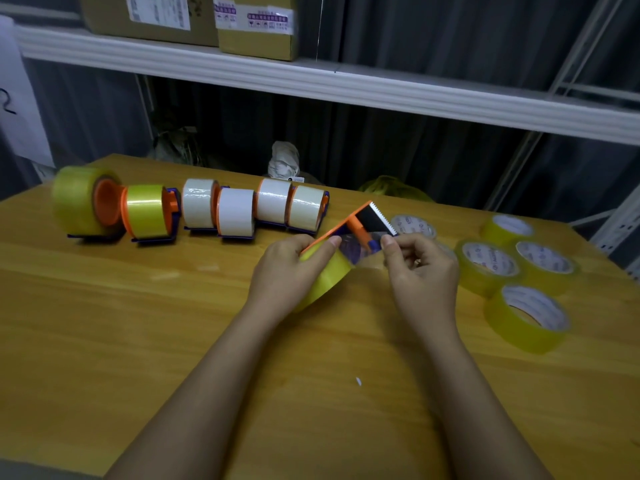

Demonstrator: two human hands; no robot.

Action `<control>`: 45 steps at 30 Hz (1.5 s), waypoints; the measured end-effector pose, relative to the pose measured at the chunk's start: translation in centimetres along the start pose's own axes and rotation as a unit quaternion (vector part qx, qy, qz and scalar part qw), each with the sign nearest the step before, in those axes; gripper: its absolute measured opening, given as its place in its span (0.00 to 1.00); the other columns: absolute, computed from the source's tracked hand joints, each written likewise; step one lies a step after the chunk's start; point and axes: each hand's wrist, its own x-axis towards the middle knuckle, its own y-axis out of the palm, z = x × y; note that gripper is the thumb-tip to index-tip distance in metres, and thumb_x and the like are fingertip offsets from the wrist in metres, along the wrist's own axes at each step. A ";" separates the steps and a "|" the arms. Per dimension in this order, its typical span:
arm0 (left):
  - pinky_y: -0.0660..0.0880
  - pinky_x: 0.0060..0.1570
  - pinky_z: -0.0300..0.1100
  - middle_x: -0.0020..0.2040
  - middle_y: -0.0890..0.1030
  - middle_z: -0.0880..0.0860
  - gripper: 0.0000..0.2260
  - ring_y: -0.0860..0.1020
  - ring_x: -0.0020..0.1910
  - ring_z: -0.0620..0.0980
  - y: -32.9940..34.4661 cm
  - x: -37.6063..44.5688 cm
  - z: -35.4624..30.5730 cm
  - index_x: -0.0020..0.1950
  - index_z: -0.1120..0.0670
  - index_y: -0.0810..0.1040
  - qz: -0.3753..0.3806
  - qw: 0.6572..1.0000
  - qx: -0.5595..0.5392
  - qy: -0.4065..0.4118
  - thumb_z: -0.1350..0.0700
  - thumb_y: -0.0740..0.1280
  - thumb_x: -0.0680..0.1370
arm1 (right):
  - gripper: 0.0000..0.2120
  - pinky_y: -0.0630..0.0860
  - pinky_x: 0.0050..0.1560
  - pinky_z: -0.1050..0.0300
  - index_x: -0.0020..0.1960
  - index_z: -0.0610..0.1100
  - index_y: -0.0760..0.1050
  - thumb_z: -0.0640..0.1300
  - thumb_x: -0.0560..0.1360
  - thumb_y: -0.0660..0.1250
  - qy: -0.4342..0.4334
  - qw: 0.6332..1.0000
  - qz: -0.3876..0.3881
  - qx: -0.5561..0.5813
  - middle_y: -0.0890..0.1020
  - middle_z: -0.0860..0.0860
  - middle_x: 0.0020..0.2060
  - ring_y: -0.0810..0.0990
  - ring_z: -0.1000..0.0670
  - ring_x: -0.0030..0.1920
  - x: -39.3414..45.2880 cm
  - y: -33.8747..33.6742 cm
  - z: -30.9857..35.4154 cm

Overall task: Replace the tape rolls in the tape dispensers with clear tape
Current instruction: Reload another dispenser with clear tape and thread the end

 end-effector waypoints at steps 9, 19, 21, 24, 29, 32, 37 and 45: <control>0.75 0.37 0.49 0.40 0.81 0.51 0.19 0.77 0.39 0.48 0.1 -0.3 0.0 0.50 0.52 0.81 -0.005 0.994 0.085 0.068 0.39 0.61 0.76 | 0.10 0.68 0.30 0.70 0.36 0.48 0.76 0.41 0.77 0.68 0.081 0.994 0.017 0.068 0.75 0.53 0.28 0.72 0.58 0.29 0.3 -0.8 0.5; 0.74 0.32 0.49 0.36 0.80 0.50 0.26 0.77 0.36 0.50 0.3 -0.3 0.6 0.48 0.53 0.81 -0.010 0.984 0.131 0.124 0.34 0.56 0.74 | 0.11 0.67 0.28 0.66 0.36 0.44 0.75 0.42 0.76 0.69 0.072 0.997 0.003 0.011 0.75 0.52 0.27 0.72 0.55 0.29 0.4 -0.8 -0.1; 0.74 0.31 0.49 0.36 0.80 0.50 0.24 0.77 0.35 0.49 0.4 -0.3 0.8 0.47 0.53 0.80 -0.013 0.982 0.139 0.126 0.35 0.56 0.74 | 0.11 0.67 0.29 0.65 0.35 0.44 0.74 0.42 0.76 0.69 0.062 0.998 0.003 -0.006 0.74 0.51 0.26 0.71 0.54 0.29 0.3 -0.8 -0.2; 0.75 0.32 0.48 0.39 0.81 0.50 0.24 0.78 0.37 0.49 0.4 -0.5 0.6 0.49 0.52 0.81 -0.012 0.984 0.129 0.126 0.34 0.58 0.75 | 0.12 0.66 0.29 0.66 0.34 0.44 0.73 0.41 0.76 0.68 0.034 0.999 -0.001 -0.032 0.73 0.53 0.26 0.71 0.55 0.30 0.2 -0.8 -0.2; 0.68 0.29 0.41 0.36 0.79 0.49 0.23 0.76 0.35 0.47 0.3 -0.4 0.4 0.47 0.52 0.81 -0.015 0.987 0.110 0.116 0.35 0.58 0.74 | 0.14 0.63 0.27 0.66 0.33 0.48 0.70 0.42 0.76 0.69 0.006 0.998 -0.006 -0.056 0.71 0.55 0.25 0.69 0.53 0.28 0.3 -0.7 -0.4; 0.73 0.30 0.45 0.37 0.80 0.49 0.24 0.77 0.35 0.47 0.4 -0.4 0.8 0.47 0.52 0.81 -0.017 0.983 0.131 0.128 0.34 0.58 0.75 | 0.16 0.63 0.28 0.62 0.33 0.51 0.67 0.43 0.76 0.69 -0.001 0.997 -0.008 -0.076 0.70 0.56 0.25 0.69 0.54 0.28 0.2 -0.5 -0.6; 0.72 0.30 0.44 0.36 0.80 0.49 0.24 0.77 0.35 0.47 0.4 -0.2 0.9 0.47 0.51 0.82 -0.016 0.983 0.125 0.130 0.34 0.58 0.74 | 0.16 0.64 0.29 0.59 0.33 0.51 0.67 0.44 0.77 0.68 0.002 0.996 -0.005 -0.086 0.71 0.55 0.26 0.69 0.53 0.28 0.3 -0.5 -0.7; 0.67 0.28 0.39 0.34 0.80 0.47 0.23 0.76 0.32 0.44 0.3 0.0 1.1 0.45 0.50 0.82 -0.002 0.977 0.148 0.155 0.33 0.58 0.75 | 0.12 0.65 0.28 0.61 0.36 0.47 0.71 0.45 0.77 0.68 -0.004 0.995 0.000 -0.103 0.72 0.55 0.27 0.70 0.55 0.28 0.3 -0.8 -0.7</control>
